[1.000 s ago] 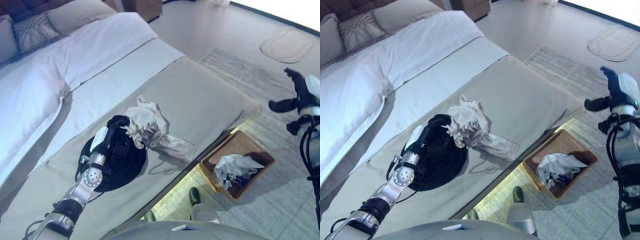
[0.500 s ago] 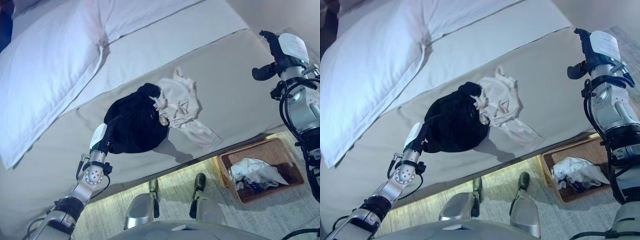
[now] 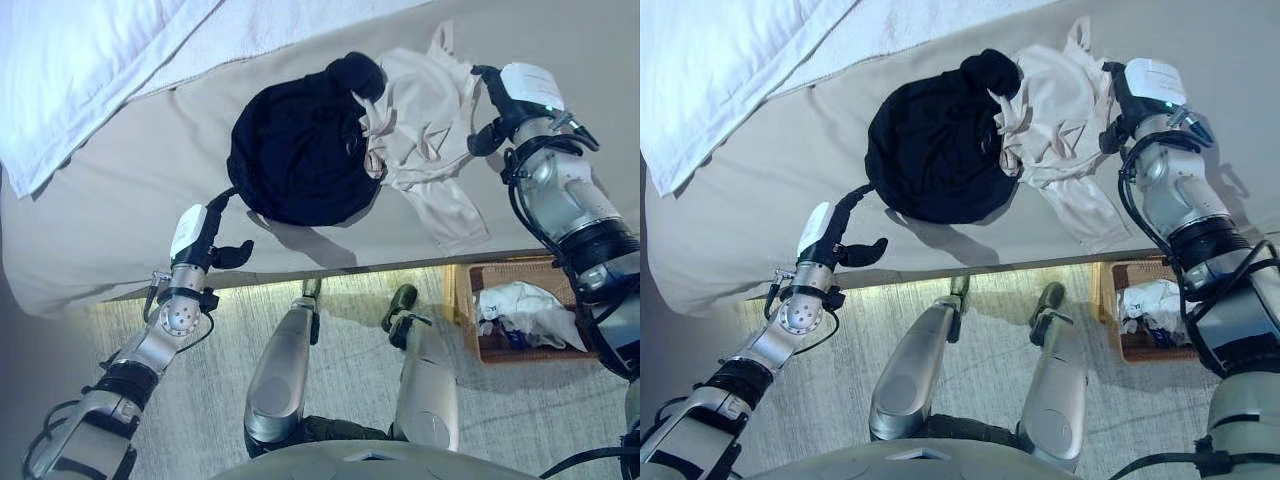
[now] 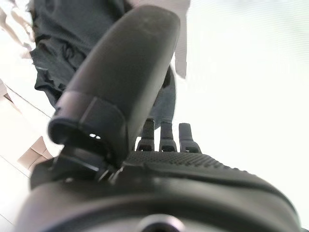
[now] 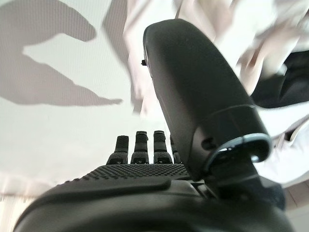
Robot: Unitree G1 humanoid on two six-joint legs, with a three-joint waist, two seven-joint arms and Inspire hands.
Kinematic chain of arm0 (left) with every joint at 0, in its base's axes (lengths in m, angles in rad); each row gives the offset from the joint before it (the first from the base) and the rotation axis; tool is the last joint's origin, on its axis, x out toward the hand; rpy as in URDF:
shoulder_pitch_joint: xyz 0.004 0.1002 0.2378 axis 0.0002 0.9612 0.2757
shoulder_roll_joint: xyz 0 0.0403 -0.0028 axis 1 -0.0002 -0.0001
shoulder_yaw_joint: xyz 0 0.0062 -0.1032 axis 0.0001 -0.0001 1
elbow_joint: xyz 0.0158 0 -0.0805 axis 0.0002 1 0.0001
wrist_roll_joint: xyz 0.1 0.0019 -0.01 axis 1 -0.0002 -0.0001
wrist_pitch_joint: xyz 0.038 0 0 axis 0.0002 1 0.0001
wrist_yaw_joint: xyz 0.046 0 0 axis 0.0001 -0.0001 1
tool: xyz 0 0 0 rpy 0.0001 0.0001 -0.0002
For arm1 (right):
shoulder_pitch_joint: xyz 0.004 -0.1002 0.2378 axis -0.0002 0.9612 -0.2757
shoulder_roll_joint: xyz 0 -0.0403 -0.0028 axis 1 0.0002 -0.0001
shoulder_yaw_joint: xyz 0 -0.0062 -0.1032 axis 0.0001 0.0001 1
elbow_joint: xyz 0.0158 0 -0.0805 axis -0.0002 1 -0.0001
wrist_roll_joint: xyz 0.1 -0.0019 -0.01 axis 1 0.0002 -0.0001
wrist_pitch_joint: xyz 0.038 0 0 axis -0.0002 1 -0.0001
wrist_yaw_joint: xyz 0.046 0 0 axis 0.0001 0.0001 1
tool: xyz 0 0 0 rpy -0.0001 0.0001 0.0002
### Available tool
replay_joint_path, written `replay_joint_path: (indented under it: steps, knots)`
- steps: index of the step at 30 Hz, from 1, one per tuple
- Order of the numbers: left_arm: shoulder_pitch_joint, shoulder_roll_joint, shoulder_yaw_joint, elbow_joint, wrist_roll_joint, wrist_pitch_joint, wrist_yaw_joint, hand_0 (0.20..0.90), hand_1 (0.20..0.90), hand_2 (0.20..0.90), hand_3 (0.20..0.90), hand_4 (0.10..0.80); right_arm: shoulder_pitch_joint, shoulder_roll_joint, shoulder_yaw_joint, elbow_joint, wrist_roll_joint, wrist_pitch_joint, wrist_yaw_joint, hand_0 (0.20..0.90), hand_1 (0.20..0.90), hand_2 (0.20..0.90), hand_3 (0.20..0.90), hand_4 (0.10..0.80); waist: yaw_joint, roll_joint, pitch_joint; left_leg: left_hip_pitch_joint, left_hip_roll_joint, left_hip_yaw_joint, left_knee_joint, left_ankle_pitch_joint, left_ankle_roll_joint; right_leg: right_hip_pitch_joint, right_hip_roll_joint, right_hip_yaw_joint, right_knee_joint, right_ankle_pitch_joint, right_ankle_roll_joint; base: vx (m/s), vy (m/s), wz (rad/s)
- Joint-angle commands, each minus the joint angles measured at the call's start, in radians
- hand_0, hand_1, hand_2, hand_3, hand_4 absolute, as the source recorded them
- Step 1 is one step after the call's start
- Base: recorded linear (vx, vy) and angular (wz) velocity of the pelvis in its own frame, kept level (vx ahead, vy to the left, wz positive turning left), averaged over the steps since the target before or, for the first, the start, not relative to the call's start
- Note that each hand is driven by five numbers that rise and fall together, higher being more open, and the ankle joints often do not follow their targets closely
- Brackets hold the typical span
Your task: Pick up the clothes from the bed and place them into the basket
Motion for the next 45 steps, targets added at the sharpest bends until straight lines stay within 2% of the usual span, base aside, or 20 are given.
replay_joint_path:
  steps: [1, 5, 12, 13, 14, 23, 30, 31, 32, 40, 45]
  knots:
    - [0.033, 0.052, 0.014, -0.134, -0.027, -0.061, 0.084, 0.900, 0.900, 0.900, 0.900, 0.800, -0.131, -0.041, 0.050, -0.008, 0.009, -0.005, -0.051, 0.900, 0.900, 0.900, 0.900, 0.800, 0.003, 0.017, -0.036, -0.096, -0.067, 0.032, 0.142, -0.077, 0.051, -0.007, 0.088, -0.002, 0.087, -0.053, -0.031, -0.035, 0.042, 0.05]
    - [0.040, 0.054, 0.019, -0.163, -0.034, -0.045, 0.086, 0.900, 0.900, 0.900, 0.900, 0.800, -0.140, -0.015, 0.056, 0.010, 0.027, -0.021, -0.047, 0.900, 0.900, 0.900, 0.900, 0.800, 0.014, 0.024, -0.036, -0.136, -0.072, 0.037, 0.193, -0.095, 0.062, -0.049, 0.075, -0.003, 0.157, -0.077, -0.038, -0.016, 0.042, -0.01]
    - [0.042, 0.044, 0.014, -0.182, -0.030, -0.032, 0.096, 0.900, 0.900, 0.900, 0.900, 0.800, -0.183, 0.036, 0.073, 0.056, 0.026, -0.027, -0.031, 0.900, 0.900, 0.900, 0.900, 0.800, 0.039, 0.038, -0.036, -0.202, -0.085, 0.022, 0.266, -0.115, 0.067, -0.109, 0.068, 0.003, 0.253, -0.113, -0.049, 0.013, -0.002, 0.02]
    - [0.049, 0.043, 0.009, -0.189, -0.030, -0.033, 0.100, 0.900, 0.900, 0.900, 0.900, 0.800, -0.191, 0.042, 0.083, 0.072, 0.034, -0.022, -0.035, 0.900, 0.900, 0.900, 0.900, 0.800, 0.045, 0.041, -0.036, -0.201, -0.088, 0.020, 0.292, -0.150, 0.066, -0.111, 0.066, 0.014, 0.284, -0.146, -0.039, 0.068, -0.027, 0.09]
    - [0.051, 0.047, 0.011, -0.206, -0.032, -0.029, 0.099, 0.900, 0.900, 0.900, 0.900, 0.800, -0.206, 0.047, 0.093, 0.084, 0.052, -0.010, -0.041, 0.900, 0.900, 0.900, 0.900, 0.800, 0.052, 0.045, -0.036, -0.216, -0.092, 0.018, 0.304, -0.154, 0.068, -0.128, 0.063, 0.013, 0.301, -0.151, -0.039, 0.053, -0.044, 0.08]
    - [0.069, 0.062, 0.006, -0.256, -0.029, -0.025, 0.109, 0.900, 0.900, 0.900, 0.900, 0.800, -0.324, 0.068, 0.124, 0.233, 0.100, -0.019, -0.085, 0.900, 0.900, 0.900, 0.900, 0.800, 0.095, 0.078, -0.036, -0.307, -0.119, 0.001, 0.352, -0.156, 0.081, -0.216, 0.053, -0.004, 0.362, -0.162, -0.048, -0.017, -0.019, 0.13]
    - [0.094, 0.077, 0.011, -0.293, -0.036, -0.036, 0.131, 0.900, 0.900, 0.900, 0.900, 0.800, -0.432, 0.042, 0.179, 0.313, 0.045, 0.047, -0.104, 0.900, 0.900, 0.900, 0.900, 0.800, 0.116, 0.101, -0.036, -0.378, -0.124, 0.010, 0.392, -0.158, 0.091, -0.293, 0.042, -0.006, 0.410, -0.170, -0.050, -0.013, -0.016, 0.06]
    - [0.102, 0.079, 0.015, -0.300, -0.033, -0.041, 0.129, 0.900, 0.900, 0.900, 0.900, 0.800, -0.450, 0.031, 0.195, 0.324, 0.050, 0.052, -0.102, 0.460, 0.460, 0.460, 0.387, 0.287, 0.120, 0.103, -0.036, -0.387, -0.124, 0.010, 0.394, -0.156, 0.092, -0.302, 0.042, -0.006, 0.412, -0.169, -0.049, -0.022, -0.018, 0.13]
    - [0.106, 0.078, 0.017, -0.301, -0.032, -0.045, 0.127, 0.900, 0.900, 0.900, 0.900, 0.800, -0.459, 0.027, 0.202, 0.328, 0.058, 0.050, -0.105, 0.300, 0.300, 0.300, 0.200, 0.100, 0.120, 0.104, -0.036, -0.389, -0.123, 0.010, 0.394, -0.155, 0.093, -0.305, 0.041, -0.006, 0.413, -0.168, -0.049, -0.014, -0.010, 0.09]
    - [0.128, 0.095, 0.022, -0.327, -0.034, -0.068, 0.125, 0.900, 0.900, 0.900, 0.900, 0.800, -0.467, -0.006, 0.227, 0.349, 0.065, 0.024, -0.105, 0.300, 0.300, 0.300, 0.200, 0.100, 0.117, 0.086, -0.036, -0.364, -0.105, 0.018, 0.385, -0.157, 0.088, -0.271, 0.051, -0.022, 0.381, -0.153, -0.041, 0.000, -0.002, 0.01]
    - [0.129, 0.105, 0.017, -0.320, -0.042, -0.078, 0.115, 0.900, 0.900, 0.900, 0.900, 0.800, -0.449, -0.010, 0.227, 0.359, 0.067, -0.010, -0.077, 0.300, 0.300, 0.300, 0.200, 0.100, 0.107, 0.072, -0.036, -0.308, -0.093, 0.027, 0.357, -0.153, 0.076, -0.206, 0.057, -0.027, 0.336, -0.140, -0.038, -0.006, 0.032, -0.05]
